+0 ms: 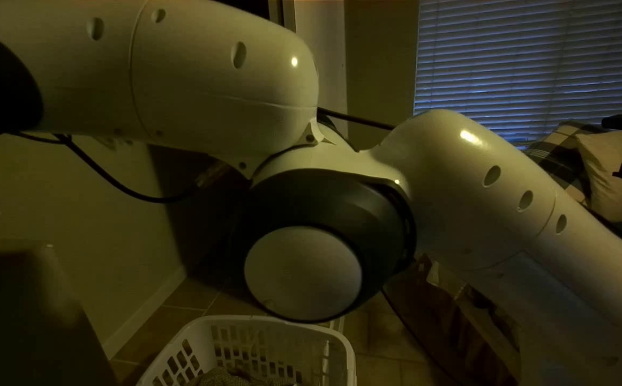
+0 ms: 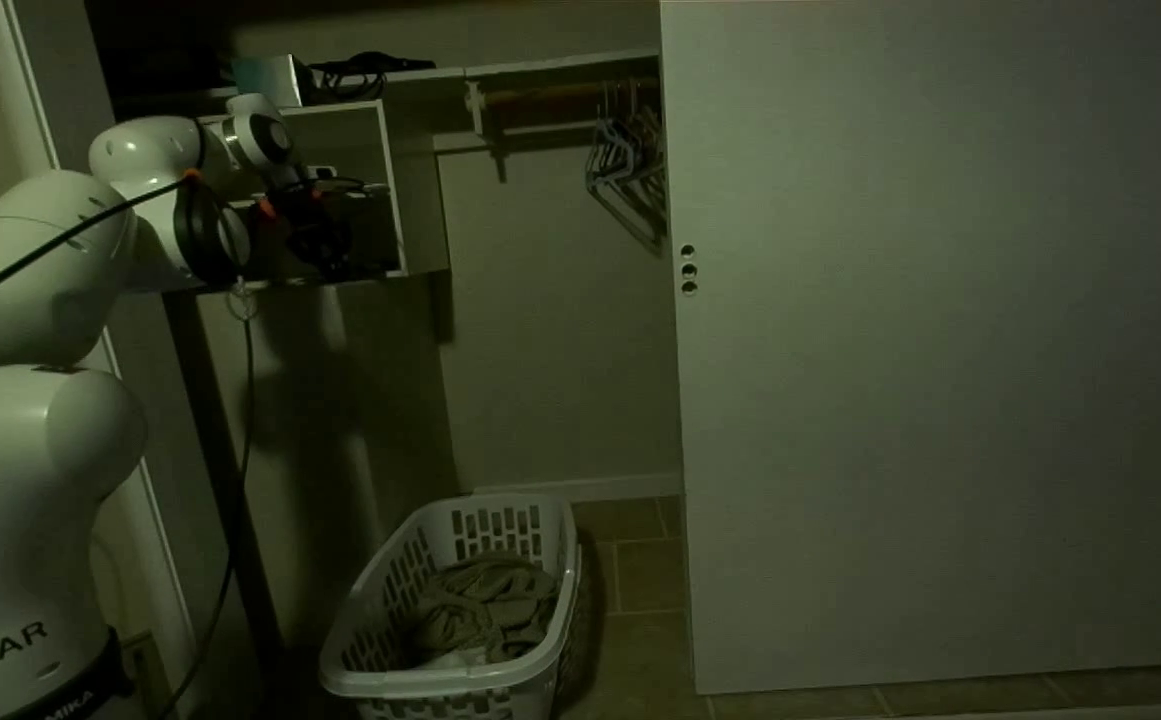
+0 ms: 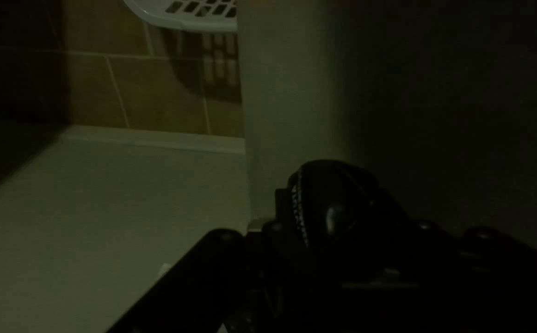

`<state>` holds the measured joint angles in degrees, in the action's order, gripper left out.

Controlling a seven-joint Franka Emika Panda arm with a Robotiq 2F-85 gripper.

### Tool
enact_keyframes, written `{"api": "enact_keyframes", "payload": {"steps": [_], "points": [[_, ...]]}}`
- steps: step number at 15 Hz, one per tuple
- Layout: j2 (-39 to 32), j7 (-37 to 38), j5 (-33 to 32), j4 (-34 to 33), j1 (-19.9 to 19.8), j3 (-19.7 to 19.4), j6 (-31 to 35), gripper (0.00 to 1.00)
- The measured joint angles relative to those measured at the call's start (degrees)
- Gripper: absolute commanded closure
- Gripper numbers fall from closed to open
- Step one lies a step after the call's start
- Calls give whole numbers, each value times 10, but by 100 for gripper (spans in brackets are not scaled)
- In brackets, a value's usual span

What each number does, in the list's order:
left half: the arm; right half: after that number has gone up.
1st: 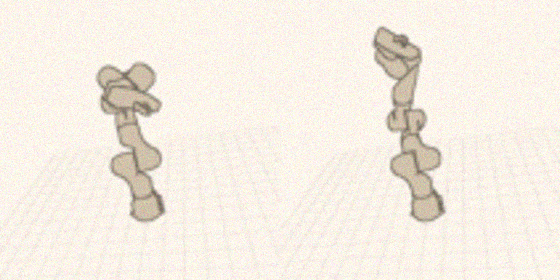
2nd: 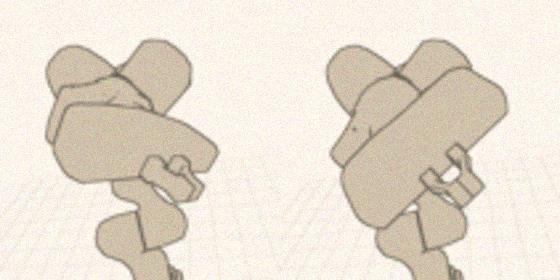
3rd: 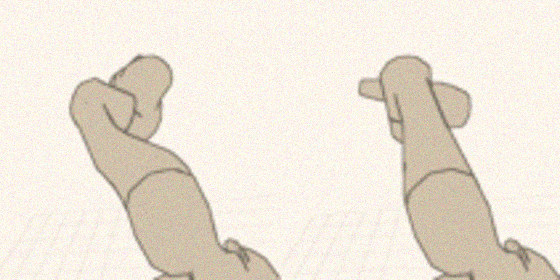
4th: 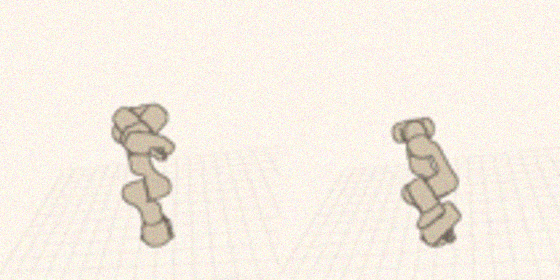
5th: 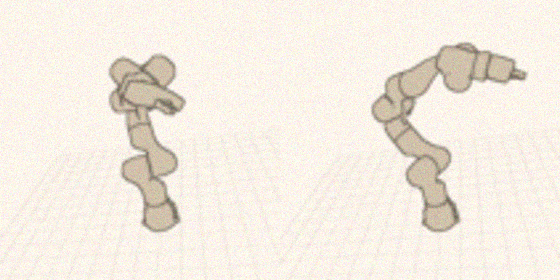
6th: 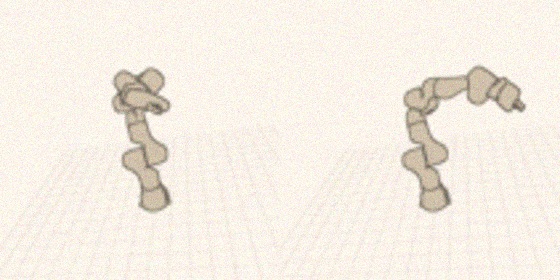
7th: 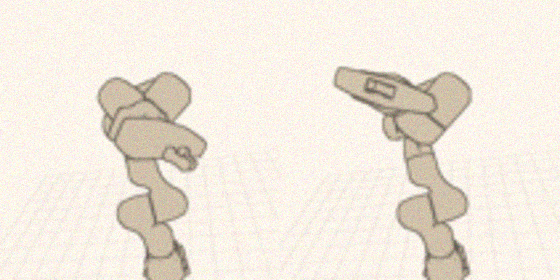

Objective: Move the black object to the shelf above

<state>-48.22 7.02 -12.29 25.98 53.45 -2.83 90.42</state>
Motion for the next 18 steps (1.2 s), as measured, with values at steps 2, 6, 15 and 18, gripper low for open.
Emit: {"api": "enact_keyframes", "payload": {"steps": [2, 6, 15, 18], "points": [[7, 19, -23, 0, 12, -15, -47, 80], [18, 64, -84, -1, 36, -55, -114, 80], [25, 170, -158, -1, 70, -108, -154, 80], [29, 203, -170, -2, 70, -122, -84, 80]]}}
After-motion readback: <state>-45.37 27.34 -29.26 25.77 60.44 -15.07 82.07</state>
